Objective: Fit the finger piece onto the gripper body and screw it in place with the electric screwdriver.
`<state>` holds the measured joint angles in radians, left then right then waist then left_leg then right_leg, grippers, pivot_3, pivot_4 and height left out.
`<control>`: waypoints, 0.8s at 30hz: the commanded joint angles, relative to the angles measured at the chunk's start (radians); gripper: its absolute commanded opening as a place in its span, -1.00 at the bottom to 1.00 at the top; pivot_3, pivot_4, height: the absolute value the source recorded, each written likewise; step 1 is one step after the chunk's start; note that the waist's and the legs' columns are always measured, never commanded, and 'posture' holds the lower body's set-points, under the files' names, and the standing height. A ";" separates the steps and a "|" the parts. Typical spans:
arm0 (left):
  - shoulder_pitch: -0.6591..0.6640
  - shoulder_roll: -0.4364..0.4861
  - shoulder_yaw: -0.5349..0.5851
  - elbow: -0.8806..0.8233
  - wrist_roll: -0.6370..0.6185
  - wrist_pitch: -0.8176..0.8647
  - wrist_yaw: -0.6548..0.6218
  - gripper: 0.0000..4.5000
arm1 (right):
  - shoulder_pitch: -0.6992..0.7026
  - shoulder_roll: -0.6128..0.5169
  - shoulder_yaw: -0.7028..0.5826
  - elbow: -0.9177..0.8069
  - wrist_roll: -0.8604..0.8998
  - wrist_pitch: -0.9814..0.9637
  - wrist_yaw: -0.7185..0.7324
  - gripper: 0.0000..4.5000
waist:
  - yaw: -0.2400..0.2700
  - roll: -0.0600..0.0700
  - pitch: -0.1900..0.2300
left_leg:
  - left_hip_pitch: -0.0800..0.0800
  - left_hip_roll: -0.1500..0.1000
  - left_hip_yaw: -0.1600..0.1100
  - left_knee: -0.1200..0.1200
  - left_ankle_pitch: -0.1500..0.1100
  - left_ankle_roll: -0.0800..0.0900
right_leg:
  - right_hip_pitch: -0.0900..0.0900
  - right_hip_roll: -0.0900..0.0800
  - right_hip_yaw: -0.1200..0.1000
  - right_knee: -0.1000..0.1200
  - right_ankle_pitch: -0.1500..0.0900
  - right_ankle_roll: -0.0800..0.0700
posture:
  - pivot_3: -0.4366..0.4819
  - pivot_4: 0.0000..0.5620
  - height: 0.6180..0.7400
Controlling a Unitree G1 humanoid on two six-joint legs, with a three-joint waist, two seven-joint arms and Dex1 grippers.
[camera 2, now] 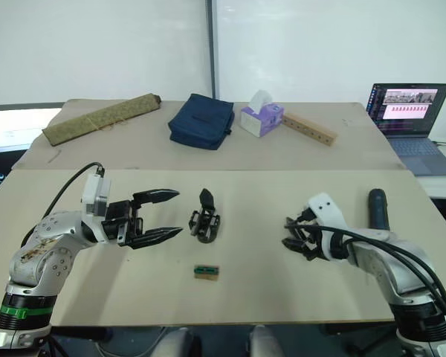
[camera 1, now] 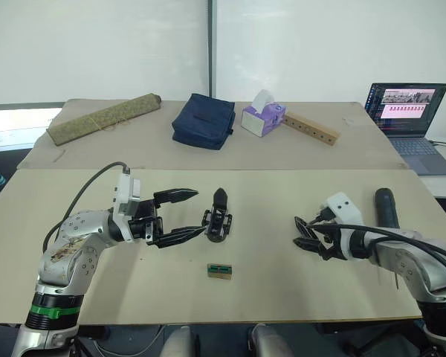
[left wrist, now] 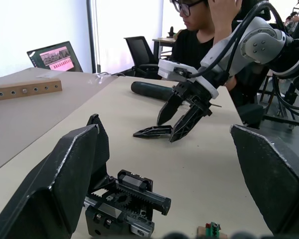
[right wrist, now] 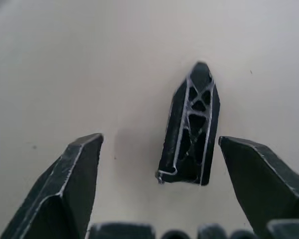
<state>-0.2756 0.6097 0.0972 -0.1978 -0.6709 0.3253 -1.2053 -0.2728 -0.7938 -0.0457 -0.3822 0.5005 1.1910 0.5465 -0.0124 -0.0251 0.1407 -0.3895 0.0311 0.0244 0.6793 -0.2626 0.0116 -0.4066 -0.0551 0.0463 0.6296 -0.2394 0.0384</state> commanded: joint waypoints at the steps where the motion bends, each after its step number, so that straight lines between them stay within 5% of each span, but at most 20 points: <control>1: -0.013 0.007 0.012 -0.012 -0.004 -0.013 -0.004 1.00 | -0.040 -0.036 -0.021 0.019 0.001 -0.001 0.025 0.75 | 0.000 0.000 0.000 | 0.000 0.000 0.000 0.000 0.000 0.000 | 0.000 0.000 0.000 0.000 0.000 0.000 | -0.05 -0.47 1.00; 13: -0.008 0.004 0.011 -0.019 -0.005 -0.012 0.000 1.00 | -0.085 -0.024 0.062 0.133 -0.035 0.025 0.048 0.75 | 0.000 0.000 0.000 | 0.000 0.000 0.000 0.000 0.000 0.000 | 0.000 0.000 0.000 0.000 0.000 0.000 | -0.05 -0.47 1.00; 22: -0.003 0.007 0.014 -0.024 -0.008 -0.006 0.005 1.00 | -0.072 -0.021 0.073 0.116 -0.048 0.022 0.051 -0.50 | 0.000 0.000 0.000 | 0.000 0.000 0.000 0.000 0.000 0.000 | 0.000 0.000 0.000 0.000 0.000 0.000 | -0.05 -0.47 1.00; 24: -0.005 0.007 0.013 -0.024 -0.009 -0.004 0.006 1.00 | -0.066 -0.023 0.066 0.111 -0.056 0.007 0.045 -0.50 | 0.000 0.000 0.000 | 0.000 0.000 0.000 0.000 0.000 0.000 | 0.000 0.000 0.000 0.000 0.000 0.000 | -0.05 -0.47 1.00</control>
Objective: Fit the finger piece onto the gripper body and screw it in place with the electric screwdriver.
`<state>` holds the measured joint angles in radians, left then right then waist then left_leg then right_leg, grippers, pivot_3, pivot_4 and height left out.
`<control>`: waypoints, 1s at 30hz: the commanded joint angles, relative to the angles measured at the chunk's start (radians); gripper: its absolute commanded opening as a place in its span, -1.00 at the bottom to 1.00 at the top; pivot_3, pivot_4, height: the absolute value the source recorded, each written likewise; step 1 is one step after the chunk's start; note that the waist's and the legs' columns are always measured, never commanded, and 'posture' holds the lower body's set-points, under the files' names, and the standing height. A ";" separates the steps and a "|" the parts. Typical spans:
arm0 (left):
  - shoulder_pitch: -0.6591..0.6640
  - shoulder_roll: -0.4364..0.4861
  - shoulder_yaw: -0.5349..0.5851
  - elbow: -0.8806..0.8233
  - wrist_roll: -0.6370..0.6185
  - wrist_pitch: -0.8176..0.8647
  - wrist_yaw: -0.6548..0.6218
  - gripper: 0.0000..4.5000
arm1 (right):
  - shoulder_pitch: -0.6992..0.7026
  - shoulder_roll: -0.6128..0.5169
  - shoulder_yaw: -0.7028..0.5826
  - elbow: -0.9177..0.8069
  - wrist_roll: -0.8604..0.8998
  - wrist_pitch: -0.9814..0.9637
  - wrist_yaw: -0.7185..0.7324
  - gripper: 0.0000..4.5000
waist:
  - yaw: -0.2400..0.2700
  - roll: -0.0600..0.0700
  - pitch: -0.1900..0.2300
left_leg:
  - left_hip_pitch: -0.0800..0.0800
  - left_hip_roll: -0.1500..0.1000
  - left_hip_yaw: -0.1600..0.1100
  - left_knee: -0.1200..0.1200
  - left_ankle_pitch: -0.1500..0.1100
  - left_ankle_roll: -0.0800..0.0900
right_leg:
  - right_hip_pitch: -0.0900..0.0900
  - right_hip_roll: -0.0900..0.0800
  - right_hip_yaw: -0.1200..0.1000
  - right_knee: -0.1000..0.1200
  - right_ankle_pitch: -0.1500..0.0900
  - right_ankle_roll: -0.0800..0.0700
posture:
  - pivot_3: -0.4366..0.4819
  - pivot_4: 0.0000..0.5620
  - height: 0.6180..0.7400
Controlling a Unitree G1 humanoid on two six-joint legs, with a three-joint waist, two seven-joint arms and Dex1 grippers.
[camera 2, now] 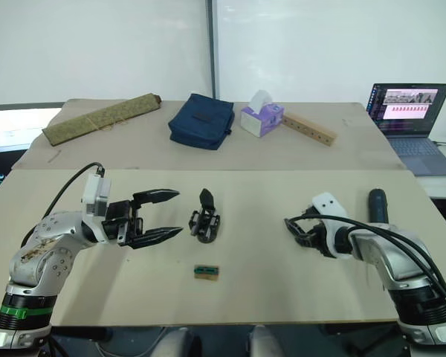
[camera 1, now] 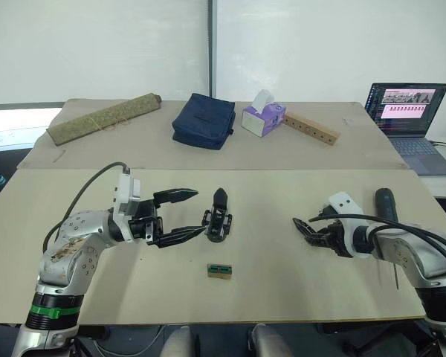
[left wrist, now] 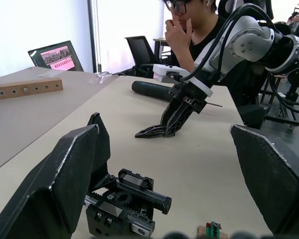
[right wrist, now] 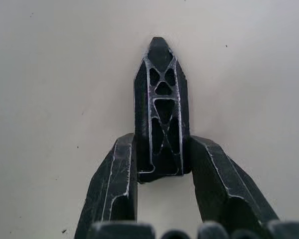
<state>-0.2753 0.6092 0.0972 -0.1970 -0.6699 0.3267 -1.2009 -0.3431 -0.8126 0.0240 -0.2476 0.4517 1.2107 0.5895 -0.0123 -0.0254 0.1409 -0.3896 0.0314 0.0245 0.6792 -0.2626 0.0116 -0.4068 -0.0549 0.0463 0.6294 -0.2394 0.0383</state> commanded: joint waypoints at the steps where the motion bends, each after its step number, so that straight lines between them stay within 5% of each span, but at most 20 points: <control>1: -0.009 0.007 0.017 -0.028 -0.031 0.019 0.008 1.00 | 0.007 -0.004 -0.018 -0.029 -0.014 -0.039 -0.002 -0.50 | 0.000 0.000 0.000 | 0.000 0.000 0.000 0.000 0.000 0.000 | 0.000 0.000 0.000 0.000 0.000 0.000 | -0.05 -0.47 1.00; 4: -0.041 -0.012 0.056 -0.046 -0.125 0.116 0.086 1.00 | 0.010 0.004 -0.088 -0.072 -0.029 -0.170 -0.004 -0.50 | 0.000 0.000 0.000 | 0.000 0.000 0.000 0.000 0.000 0.000 | 0.000 0.000 0.000 0.000 0.000 0.000 | -0.05 -0.47 1.00; 9: -0.181 -0.101 0.142 -0.066 -0.357 0.336 0.427 1.00 | -0.040 0.077 -0.144 -0.238 -0.099 -0.574 -0.027 -0.50 | 0.000 -0.002 0.003 | -0.001 0.000 -0.003 0.001 0.000 0.000 | -0.001 0.000 0.000 0.001 0.000 0.001 | -0.05 -0.47 1.00; 17: -0.362 -0.365 0.114 -0.059 -0.406 0.368 0.833 1.00 | -0.220 0.255 0.071 -0.312 -0.312 -0.808 -0.138 -0.50 | 0.003 -0.002 0.004 | -0.001 -0.002 -0.009 0.000 0.000 -0.001 | -0.001 -0.001 0.000 0.001 0.001 0.001 | -0.05 -0.47 1.00; 21: -0.386 -0.475 0.102 -0.056 -0.401 0.331 0.887 1.00 | -0.238 0.296 0.125 -0.299 -0.389 -0.863 -0.154 -0.50 | 0.007 -0.002 0.004 | -0.002 -0.004 -0.010 0.001 0.001 -0.001 | -0.001 -0.003 -0.001 0.001 0.001 0.001 | -0.05 -0.47 1.00; 27: -0.384 -0.518 0.093 -0.060 -0.403 0.329 0.916 1.00 | -0.237 0.330 0.132 -0.280 -0.417 -0.872 -0.145 -0.50 | 0.002 -0.002 0.004 | -0.001 -0.004 -0.010 0.000 0.001 -0.001 | -0.001 -0.003 -0.001 0.001 0.001 0.001 | -0.05 -0.47 1.00; 30: -0.384 -0.536 0.087 -0.061 -0.396 0.320 0.924 0.62 | -0.234 0.341 0.125 -0.279 -0.410 -0.838 -0.140 -0.50 | 0.000 -0.002 0.004 | -0.001 -0.004 -0.010 0.000 0.001 -0.001 | -0.001 -0.003 -0.001 0.001 0.001 0.001 | -0.05 -0.47 1.00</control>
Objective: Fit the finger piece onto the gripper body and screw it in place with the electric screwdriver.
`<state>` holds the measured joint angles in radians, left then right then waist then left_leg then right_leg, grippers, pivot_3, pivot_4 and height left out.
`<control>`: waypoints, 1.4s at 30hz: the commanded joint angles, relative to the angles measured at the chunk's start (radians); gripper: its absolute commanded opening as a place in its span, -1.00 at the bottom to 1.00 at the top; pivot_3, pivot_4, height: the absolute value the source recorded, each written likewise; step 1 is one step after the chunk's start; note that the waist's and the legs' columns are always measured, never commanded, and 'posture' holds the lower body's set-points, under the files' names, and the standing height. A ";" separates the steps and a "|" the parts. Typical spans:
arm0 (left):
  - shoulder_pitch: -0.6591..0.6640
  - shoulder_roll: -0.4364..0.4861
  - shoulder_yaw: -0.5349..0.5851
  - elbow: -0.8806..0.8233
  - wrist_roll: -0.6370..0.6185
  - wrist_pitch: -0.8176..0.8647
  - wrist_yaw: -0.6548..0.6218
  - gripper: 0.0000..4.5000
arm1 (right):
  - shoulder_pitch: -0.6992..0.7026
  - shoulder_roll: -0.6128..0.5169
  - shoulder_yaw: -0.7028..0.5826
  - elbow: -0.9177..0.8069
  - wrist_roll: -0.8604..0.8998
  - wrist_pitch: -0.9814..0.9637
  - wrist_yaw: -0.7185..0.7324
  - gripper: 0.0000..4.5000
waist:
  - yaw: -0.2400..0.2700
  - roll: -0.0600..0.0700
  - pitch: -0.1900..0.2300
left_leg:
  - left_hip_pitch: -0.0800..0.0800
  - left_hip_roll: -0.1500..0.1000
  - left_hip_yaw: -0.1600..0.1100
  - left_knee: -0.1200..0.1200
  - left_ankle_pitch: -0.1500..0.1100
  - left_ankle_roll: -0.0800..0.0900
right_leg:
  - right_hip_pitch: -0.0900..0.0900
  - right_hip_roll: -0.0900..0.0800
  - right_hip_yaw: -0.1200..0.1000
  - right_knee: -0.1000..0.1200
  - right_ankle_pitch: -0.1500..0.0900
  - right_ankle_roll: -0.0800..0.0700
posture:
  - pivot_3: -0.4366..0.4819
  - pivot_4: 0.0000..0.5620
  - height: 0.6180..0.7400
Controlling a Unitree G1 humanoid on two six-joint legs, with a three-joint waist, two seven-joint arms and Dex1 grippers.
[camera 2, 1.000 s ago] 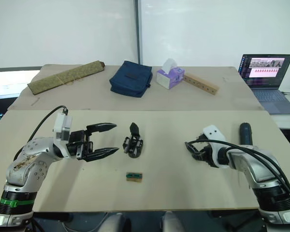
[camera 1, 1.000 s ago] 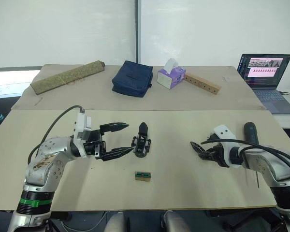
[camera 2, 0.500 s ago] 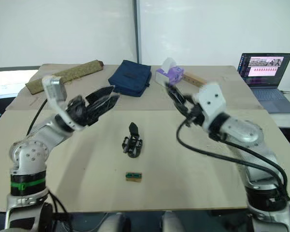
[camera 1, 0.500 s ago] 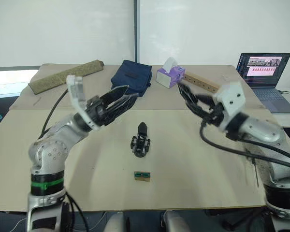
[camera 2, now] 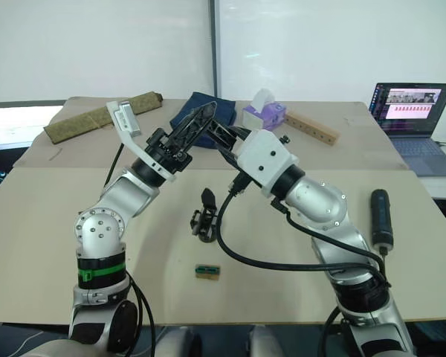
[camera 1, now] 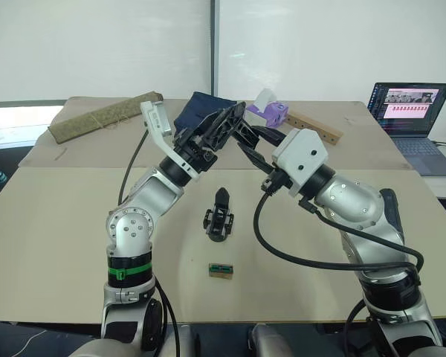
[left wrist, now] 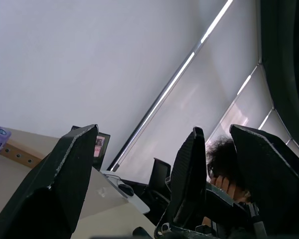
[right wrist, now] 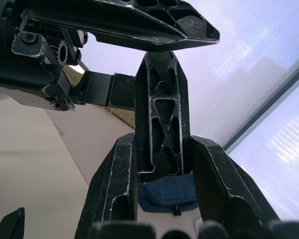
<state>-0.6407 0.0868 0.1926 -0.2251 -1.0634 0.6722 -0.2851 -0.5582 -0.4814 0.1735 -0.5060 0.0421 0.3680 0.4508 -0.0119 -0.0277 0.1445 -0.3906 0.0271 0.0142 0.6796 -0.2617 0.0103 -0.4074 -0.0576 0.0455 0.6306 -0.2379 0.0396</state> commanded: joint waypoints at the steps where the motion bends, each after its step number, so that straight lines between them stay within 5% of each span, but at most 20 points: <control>1: -0.016 -0.018 -0.015 -0.040 0.004 -0.030 0.006 0.42 | -0.018 0.010 -0.026 -0.019 -0.001 0.006 0.000 -0.50 | 0.000 0.000 0.000 | 0.000 0.000 0.000 0.000 0.000 0.000 | 0.000 0.000 0.000 0.000 0.000 0.000 | -0.05 -0.47 1.00; 7: -0.001 -0.051 -0.008 -0.078 -0.020 -0.062 0.008 -0.94 | 0.003 -0.015 -0.034 -0.013 -0.017 0.001 0.018 -0.50 | 0.000 0.000 0.000 | 0.000 0.000 0.000 0.000 0.000 0.000 | 0.000 0.000 0.000 0.000 0.000 0.000 | -0.05 -0.47 1.00; 8: 0.001 -0.051 -0.009 -0.079 -0.019 -0.069 0.002 -0.99 | 0.006 -0.021 -0.037 -0.009 -0.021 -0.005 0.021 -0.50 | 0.000 0.000 0.000 | 0.000 0.000 0.000 0.000 0.000 0.000 | 0.000 0.000 0.000 0.000 0.000 0.000 | -0.05 -0.47 1.00; 10: 0.006 -0.058 -0.007 -0.072 -0.023 -0.078 -0.009 -0.99 | 0.006 -0.024 -0.050 -0.002 -0.019 -0.010 0.022 -0.50 | 0.000 0.000 0.000 | 0.000 0.000 0.000 0.000 0.000 0.000 | 0.000 0.000 0.000 0.000 0.000 0.000 | -0.05 -0.47 1.00; 15: -0.010 -0.058 0.011 -0.028 -0.041 -0.101 -0.067 -1.00 | -0.013 -0.050 -0.140 -0.003 0.061 0.005 0.064 0.42 | 0.001 0.000 0.000 | 0.000 0.000 0.000 0.000 0.000 0.000 | 0.000 0.000 0.000 -0.001 0.000 0.000 | -0.05 -0.47 1.00; 19: -0.071 0.055 0.034 0.085 -0.098 -0.029 -0.239 -1.00 | -0.019 -0.182 -0.296 0.019 0.399 0.216 0.314 0.98 | 0.002 0.000 0.001 | 0.000 -0.001 0.001 0.000 0.000 0.000 | 0.001 0.000 -0.001 -0.001 0.000 0.000 | -0.05 -0.47 1.00; 27: -0.207 0.297 -0.101 0.275 -0.010 0.125 -0.661 -1.00 | -0.147 -0.438 -0.340 0.127 0.876 0.746 0.546 0.98 | -0.005 0.000 0.005 | 0.001 0.000 0.001 -0.002 0.000 0.001 | 0.002 0.001 -0.002 -0.002 -0.001 -0.001 | -0.05 -0.47 1.00; 31: -0.223 0.341 -0.204 0.279 0.071 0.145 -0.797 -1.00 | -0.218 -0.381 -0.256 0.147 0.891 0.850 0.460 0.98 | -0.006 0.000 0.006 | 0.001 0.001 0.002 -0.002 0.000 0.001 | 0.001 0.002 -0.002 -0.001 -0.001 -0.002 | -0.05 -0.47 1.00; 42: -0.225 0.341 -0.303 0.261 0.209 0.147 -0.879 -1.00 | -0.293 -0.205 -0.234 0.120 1.036 1.033 0.295 0.98 | 0.002 0.000 0.006 | -0.015 0.001 -0.001 0.002 0.001 0.001 | -0.015 0.001 -0.002 0.002 0.000 -0.001 | -0.05 -0.47 1.00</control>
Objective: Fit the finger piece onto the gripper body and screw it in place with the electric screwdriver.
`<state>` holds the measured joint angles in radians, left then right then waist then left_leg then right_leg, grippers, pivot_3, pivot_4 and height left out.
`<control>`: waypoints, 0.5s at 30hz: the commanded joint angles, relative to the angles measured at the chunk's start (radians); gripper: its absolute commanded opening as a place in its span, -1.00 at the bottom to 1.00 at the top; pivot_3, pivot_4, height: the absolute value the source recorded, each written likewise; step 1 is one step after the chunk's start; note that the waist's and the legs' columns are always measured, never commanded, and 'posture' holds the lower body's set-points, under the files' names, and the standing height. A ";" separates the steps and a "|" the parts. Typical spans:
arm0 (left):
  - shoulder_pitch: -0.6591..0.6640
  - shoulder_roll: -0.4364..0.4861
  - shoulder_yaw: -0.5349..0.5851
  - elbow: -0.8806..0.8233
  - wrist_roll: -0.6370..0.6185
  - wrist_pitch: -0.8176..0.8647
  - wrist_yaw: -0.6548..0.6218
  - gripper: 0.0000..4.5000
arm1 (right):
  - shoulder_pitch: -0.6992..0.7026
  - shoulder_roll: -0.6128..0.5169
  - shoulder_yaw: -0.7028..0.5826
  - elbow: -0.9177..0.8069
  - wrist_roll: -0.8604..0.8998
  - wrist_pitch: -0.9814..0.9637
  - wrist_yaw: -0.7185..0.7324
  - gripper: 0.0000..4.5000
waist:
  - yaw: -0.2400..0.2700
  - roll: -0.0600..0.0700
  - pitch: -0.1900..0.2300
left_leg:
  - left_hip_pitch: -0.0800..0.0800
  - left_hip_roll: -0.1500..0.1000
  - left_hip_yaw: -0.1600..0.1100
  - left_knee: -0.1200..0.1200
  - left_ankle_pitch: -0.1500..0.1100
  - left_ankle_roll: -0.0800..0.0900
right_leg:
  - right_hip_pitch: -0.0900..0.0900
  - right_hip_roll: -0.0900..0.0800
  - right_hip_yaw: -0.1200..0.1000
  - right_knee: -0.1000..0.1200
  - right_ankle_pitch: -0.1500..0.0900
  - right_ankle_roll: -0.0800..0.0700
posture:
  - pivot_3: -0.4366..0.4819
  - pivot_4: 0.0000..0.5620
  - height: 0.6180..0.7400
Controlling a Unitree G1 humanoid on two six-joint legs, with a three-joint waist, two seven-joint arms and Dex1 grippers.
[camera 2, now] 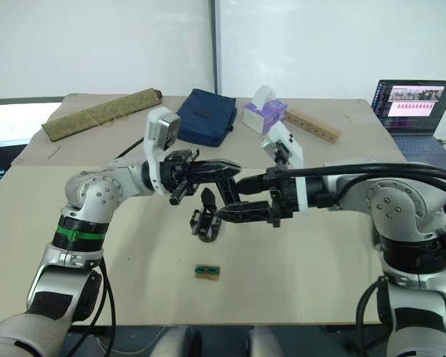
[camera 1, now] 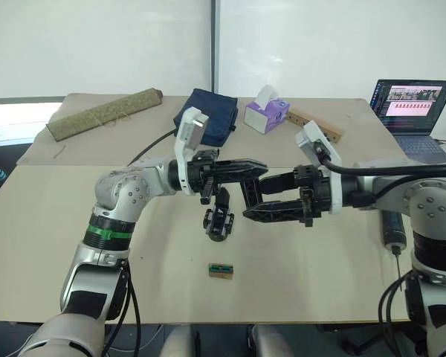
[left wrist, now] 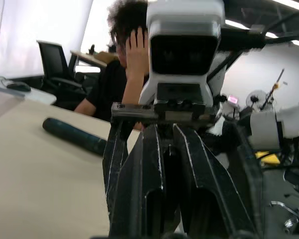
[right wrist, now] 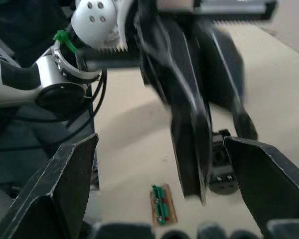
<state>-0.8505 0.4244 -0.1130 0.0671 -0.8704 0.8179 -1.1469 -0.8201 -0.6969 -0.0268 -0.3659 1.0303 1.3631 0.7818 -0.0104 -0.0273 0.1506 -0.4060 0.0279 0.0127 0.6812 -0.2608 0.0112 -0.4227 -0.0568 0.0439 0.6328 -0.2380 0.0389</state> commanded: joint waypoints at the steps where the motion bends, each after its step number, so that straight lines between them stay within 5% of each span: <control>1: -0.016 0.002 0.003 -0.029 0.021 -0.001 -0.020 -1.00 | -0.034 0.014 -0.035 -0.021 0.057 0.048 -0.045 0.98 | 0.000 0.000 0.000 | -0.001 0.000 0.000 0.000 0.000 0.000 | -0.001 0.000 0.000 0.000 0.001 0.000 | -0.05 -0.47 1.00; 6: -0.016 -0.004 0.009 -0.024 0.034 0.006 -0.020 -1.00 | -0.026 0.021 -0.046 -0.032 0.100 0.066 -0.070 0.98 | -0.001 0.000 0.000 | -0.001 0.000 0.000 0.000 0.000 0.000 | -0.001 0.000 0.000 0.000 0.001 0.000 | -0.05 -0.47 1.00; 15: -0.016 0.002 0.011 -0.027 0.055 0.019 -0.040 -1.00 | 0.003 0.009 -0.041 -0.035 0.098 0.047 -0.098 -0.30 | -0.002 0.000 0.000 | 0.000 0.000 0.000 0.000 0.001 0.001 | -0.001 0.000 0.000 0.002 0.001 0.000 | -0.05 -0.47 1.00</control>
<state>-0.8506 0.4221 -0.1220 0.0514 -0.8278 0.8364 -1.1973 -0.8146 -0.6824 -0.0452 -0.3710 1.1013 1.4263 0.6695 -0.0123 -0.0273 0.1506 -0.4060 0.0279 0.0126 0.6813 -0.2595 0.0121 -0.4233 -0.0569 0.0437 0.6343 -0.2372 0.0387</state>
